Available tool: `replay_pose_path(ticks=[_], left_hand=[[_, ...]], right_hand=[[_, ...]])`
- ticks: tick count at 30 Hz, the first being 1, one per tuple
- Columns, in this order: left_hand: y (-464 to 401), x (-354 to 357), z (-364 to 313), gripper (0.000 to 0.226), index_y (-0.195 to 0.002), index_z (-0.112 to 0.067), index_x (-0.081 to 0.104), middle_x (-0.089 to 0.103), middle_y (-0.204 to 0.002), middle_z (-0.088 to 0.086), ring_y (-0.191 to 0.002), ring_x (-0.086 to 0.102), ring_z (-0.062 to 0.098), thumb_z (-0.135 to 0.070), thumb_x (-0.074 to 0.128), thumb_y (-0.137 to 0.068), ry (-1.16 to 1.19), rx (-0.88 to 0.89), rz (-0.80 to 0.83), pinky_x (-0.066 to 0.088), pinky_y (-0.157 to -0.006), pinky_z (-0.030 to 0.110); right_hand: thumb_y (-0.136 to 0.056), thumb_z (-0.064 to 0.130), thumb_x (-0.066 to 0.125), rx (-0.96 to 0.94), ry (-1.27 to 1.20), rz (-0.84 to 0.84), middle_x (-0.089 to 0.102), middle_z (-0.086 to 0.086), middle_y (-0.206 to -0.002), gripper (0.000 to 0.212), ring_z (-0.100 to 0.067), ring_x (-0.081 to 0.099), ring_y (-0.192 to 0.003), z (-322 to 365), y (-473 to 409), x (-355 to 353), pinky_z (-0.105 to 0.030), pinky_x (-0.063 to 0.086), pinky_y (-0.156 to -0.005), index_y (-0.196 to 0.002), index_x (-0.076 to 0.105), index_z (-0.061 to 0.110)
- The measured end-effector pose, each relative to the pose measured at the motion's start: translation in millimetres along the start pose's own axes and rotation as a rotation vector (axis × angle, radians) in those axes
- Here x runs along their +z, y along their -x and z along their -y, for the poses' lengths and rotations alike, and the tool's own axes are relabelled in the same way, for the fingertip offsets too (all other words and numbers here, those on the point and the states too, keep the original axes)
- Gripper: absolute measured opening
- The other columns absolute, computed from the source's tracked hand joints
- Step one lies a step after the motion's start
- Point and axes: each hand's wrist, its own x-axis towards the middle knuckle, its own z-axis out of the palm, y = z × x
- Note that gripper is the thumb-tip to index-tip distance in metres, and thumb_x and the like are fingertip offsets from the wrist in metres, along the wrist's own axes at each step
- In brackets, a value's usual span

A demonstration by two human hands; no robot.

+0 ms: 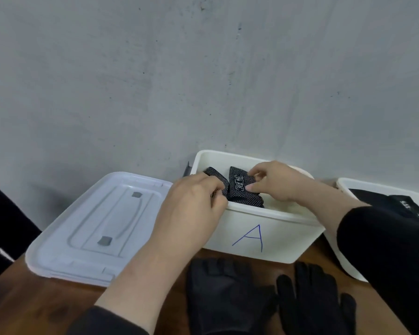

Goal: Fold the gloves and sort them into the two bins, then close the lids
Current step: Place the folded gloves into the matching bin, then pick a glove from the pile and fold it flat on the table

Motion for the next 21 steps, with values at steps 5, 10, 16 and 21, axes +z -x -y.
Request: replay_pose_path(ticks=[5,10,16,21], left_hand=[[0,3,-2,0.027,-0.09,-0.015,0.076,0.071,-0.087,-0.002,-0.079,0.062,0.023,-0.02,0.05,-0.084,-0.006,0.011,-0.011,0.051,-0.075,0.038],[2,9,-1,0.028,-0.093,-0.014,0.076,0.073,-0.09,0.001,-0.084,0.064,0.027,-0.019,0.049,-0.086,-0.042,0.033,-0.021,0.05,-0.091,0.04],[20,11,-36,0.034,-0.109,-0.013,0.072,0.068,-0.106,-0.002,-0.1,0.06,0.018,-0.031,0.046,-0.096,0.054,0.169,-0.1,0.048,-0.091,0.032],[64,31,-107,0.034,-0.111,-0.017,0.071,0.065,-0.108,-0.009,-0.103,0.06,0.01,-0.035,0.046,-0.099,0.237,0.261,0.012,0.046,-0.09,0.029]], right_hand=[[-0.105,0.026,0.051,-0.171,0.193,0.088,0.063,0.003,-0.129,0.03,-0.018,0.058,-0.114,-6,1,4,-0.021,0.036,-0.081,-0.13,0.066,0.02],[-0.104,0.033,0.051,-0.168,-0.01,-0.248,0.068,0.009,-0.107,0.023,-0.015,0.061,-0.102,-8,16,-8,-0.028,0.044,-0.086,-0.111,0.072,0.024],[-0.103,0.035,0.049,-0.288,-0.271,-0.595,0.067,0.019,-0.1,0.024,0.0,0.059,-0.097,-19,124,-20,-0.012,0.044,-0.081,-0.102,0.072,0.026],[-0.099,0.044,0.044,-0.147,-0.3,-0.611,0.067,0.02,-0.091,0.026,-0.002,0.064,-0.093,-94,247,29,-0.017,0.048,-0.077,-0.092,0.068,0.035]])
